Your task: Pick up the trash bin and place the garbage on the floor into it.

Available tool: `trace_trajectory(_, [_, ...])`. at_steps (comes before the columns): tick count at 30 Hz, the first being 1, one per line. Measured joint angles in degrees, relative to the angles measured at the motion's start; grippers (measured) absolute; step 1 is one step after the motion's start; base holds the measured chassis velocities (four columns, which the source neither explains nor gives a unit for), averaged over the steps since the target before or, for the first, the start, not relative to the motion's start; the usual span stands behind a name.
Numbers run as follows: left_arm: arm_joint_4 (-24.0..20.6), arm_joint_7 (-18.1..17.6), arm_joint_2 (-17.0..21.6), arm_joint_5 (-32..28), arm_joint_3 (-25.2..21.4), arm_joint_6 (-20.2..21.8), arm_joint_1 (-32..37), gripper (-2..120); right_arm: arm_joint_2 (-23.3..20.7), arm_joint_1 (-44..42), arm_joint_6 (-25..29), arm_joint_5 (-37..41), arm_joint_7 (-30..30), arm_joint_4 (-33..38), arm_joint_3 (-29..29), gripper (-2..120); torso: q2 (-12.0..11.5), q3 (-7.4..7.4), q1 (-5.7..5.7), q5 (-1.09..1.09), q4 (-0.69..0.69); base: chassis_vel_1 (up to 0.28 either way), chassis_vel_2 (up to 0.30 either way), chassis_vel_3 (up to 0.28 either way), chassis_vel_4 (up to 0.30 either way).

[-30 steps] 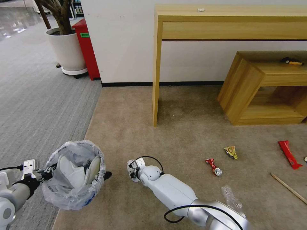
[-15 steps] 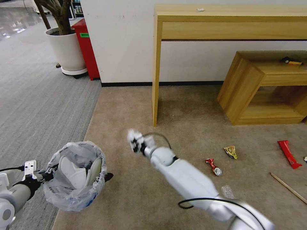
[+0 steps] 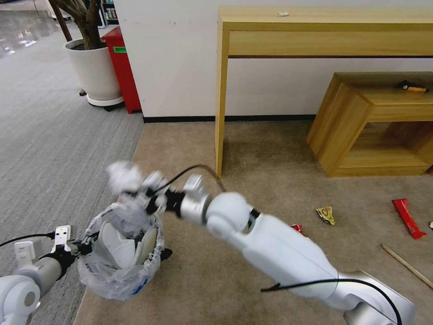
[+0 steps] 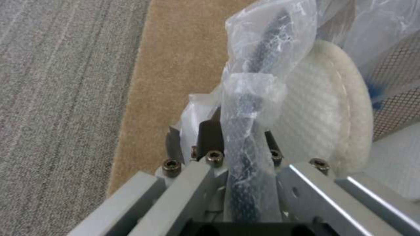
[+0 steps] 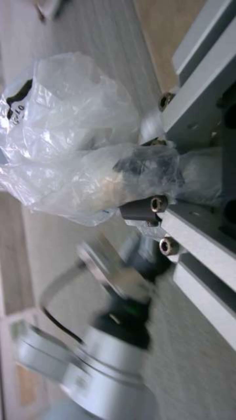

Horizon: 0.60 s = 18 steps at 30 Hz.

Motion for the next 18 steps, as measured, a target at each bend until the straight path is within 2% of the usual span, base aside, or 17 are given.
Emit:
trace_trajectory(4, [-0.1, -0.1, 0.0, 0.0, 0.2, 0.0, -0.1, 0, -0.4, -0.4, -0.3, -1.5, 0.6, -0.3, -2.9, 0, 0.0, 0.0, 0.0, 0.0, 0.0, 0.0, 0.0, 0.0, 0.0])
trace_trajectory(10, [-0.1, -0.1, 0.1, -0.2, -0.2, 0.0, -0.2, 0, -0.7, -0.7, -0.8, -1.8, 2.5, -0.4, -4.5, 23, 0.0, 0.0, 0.0, 0.0, 0.0, 0.0, 0.0, 0.0, 0.0])
trace_trajectory(11, [-0.1, -0.1, 0.1, -0.2, -0.2, 0.0, -0.2, 0, -0.7, -0.7, -0.8, -1.8, 2.5, -0.4, -4.5, 23, 0.0, 0.0, 0.0, 0.0, 0.0, 0.0, 0.0, 0.0, 0.0])
trace_trajectory(15, [0.0, -0.3, 0.1, -0.2, -0.4, 0.0, -0.3, 0, -1.6, -1.3, -0.9, -1.3, 4.9, 0.2, -5.3, 41, 0.0, 0.0, 0.0, 0.0, 0.0, 0.0, 0.0, 0.0, 0.0])
trace_trajectory(16, [0.0, -0.3, 0.1, -0.2, -0.4, 0.0, -0.3, 0, -1.6, -1.3, -0.9, -1.3, 4.9, 0.2, -5.3, 41, 0.0, 0.0, 0.0, 0.0, 0.0, 0.0, 0.0, 0.0, 0.0])
trace_trajectory(18, [0.1, -0.3, 0.0, -0.2, -0.5, 0.0, -0.3, 0, -2.2, -1.7, -0.9, -1.3, 5.2, 0.4, -5.3, 53, 0.0, 0.0, 0.0, 0.0, 0.0, 0.0, 0.0, 0.0, 0.0])
